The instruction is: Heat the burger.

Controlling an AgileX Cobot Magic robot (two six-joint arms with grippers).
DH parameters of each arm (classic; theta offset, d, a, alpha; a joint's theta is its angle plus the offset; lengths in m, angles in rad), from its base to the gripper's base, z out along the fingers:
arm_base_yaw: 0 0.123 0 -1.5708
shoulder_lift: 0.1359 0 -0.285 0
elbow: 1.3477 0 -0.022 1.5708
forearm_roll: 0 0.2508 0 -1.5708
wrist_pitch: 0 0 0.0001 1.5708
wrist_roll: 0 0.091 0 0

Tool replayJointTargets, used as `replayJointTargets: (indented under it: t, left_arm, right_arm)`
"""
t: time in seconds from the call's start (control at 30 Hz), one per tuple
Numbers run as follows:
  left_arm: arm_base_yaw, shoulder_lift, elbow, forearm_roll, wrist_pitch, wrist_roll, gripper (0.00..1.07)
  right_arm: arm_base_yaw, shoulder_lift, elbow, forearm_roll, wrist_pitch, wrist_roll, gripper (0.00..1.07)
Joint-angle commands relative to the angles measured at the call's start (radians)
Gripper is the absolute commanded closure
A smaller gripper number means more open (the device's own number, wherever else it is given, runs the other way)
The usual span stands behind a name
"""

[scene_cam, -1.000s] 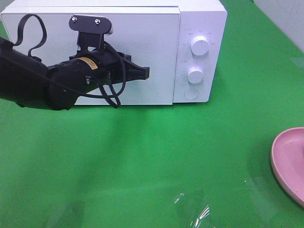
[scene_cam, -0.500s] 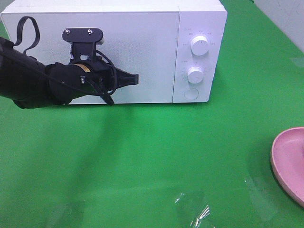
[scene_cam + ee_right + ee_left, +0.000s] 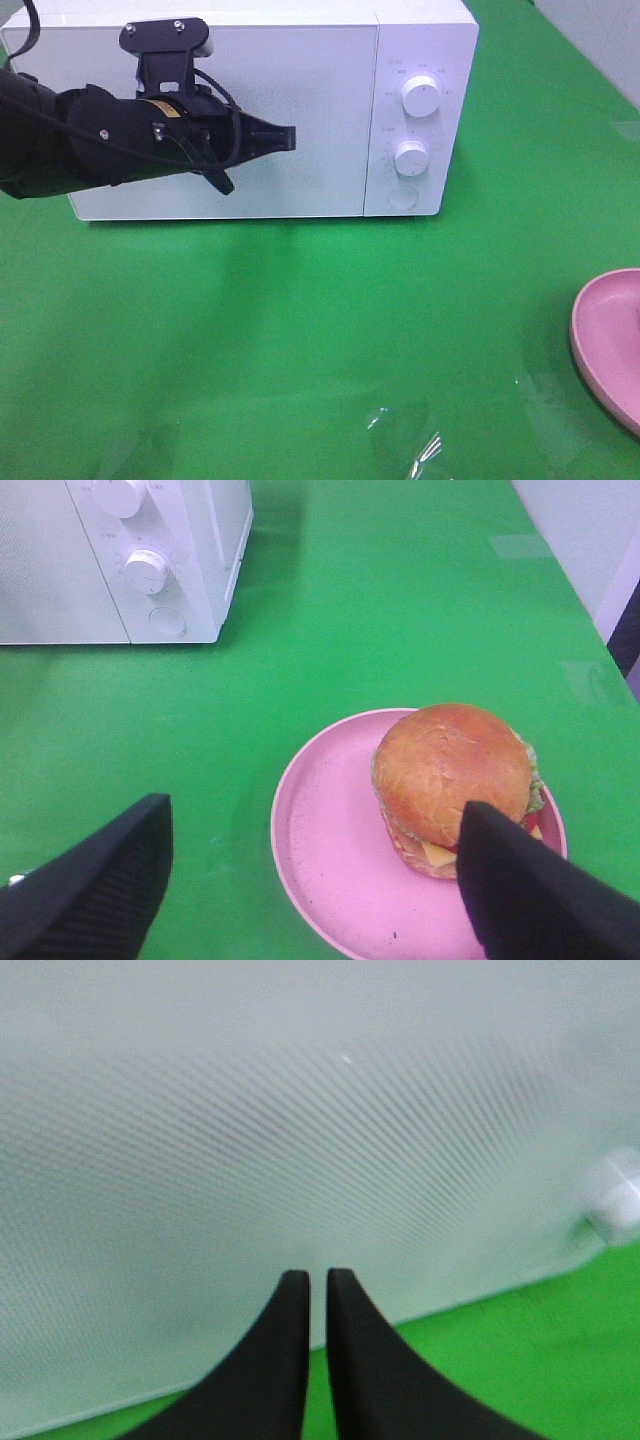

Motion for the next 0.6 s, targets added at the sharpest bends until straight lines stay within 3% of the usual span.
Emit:
replayJointTargets:
  t: [0.03,0.07,0.1,0.13,0.17,0.2,0.23,0.37,0.47,0.53,0.6]
  left_arm:
    - [-0.024,-0.054,0.027,0.002,0.138,0.002,0.64]
    - [-0.026,-0.080,0.040,0.003,0.207,-0.001,0.33]
    - [-0.026,-0.080,0.040,0.003,0.207,-0.001,0.33]
    - [-0.026,-0.091,0.042,0.002,0.246,-0.002,0.16]
    - [-0.026,-0.091,0.042,0.002,0.246,-0.002,0.16]
    - [-0.023,-0.112,0.042,0.001,0.356,-0.002,0.07]
    - [-0.023,-0.112,0.042,0.001,0.356,-0.002,0.07]
    - [-0.021,-0.180,0.042,0.001,0.647,-0.002,0.10]
    - [-0.021,-0.190,0.042,0.001,0.699,-0.002,0.10]
    - [-0.021,-0.244,0.042,0.024,0.886,-0.002,0.10]
    - [-0.021,-0.271,0.042,0.038,0.955,-0.003,0.10]
  right_arm:
    - [-0.009,-0.026,0.003,-0.002,-0.008,-0.015,0.32]
    - [-0.009,-0.026,0.003,-0.002,-0.008,-0.015,0.32]
    - [-0.009,-0.026,0.003,-0.002,-0.008,-0.015,0.32]
    - [-0.009,-0.026,0.003,-0.002,-0.008,-0.015,0.32]
    - [-0.009,-0.026,0.003,-0.002,-0.008,-0.015,0.32]
    - [-0.009,-0.026,0.003,-0.002,-0.008,-0.015,0.32]
    - [-0.009,-0.026,0.003,-0.002,-0.008,-0.015,0.32]
    - [-0.009,-0.026,0.003,-0.002,-0.008,-0.015,0.32]
    - [-0.009,-0.026,0.003,-0.002,-0.008,-0.015,0.32]
    - [-0.009,-0.026,0.003,-0.002,-0.008,-0.015,0.32]
    - [-0.009,-0.026,0.003,-0.002,-0.008,-0.015,0.32]
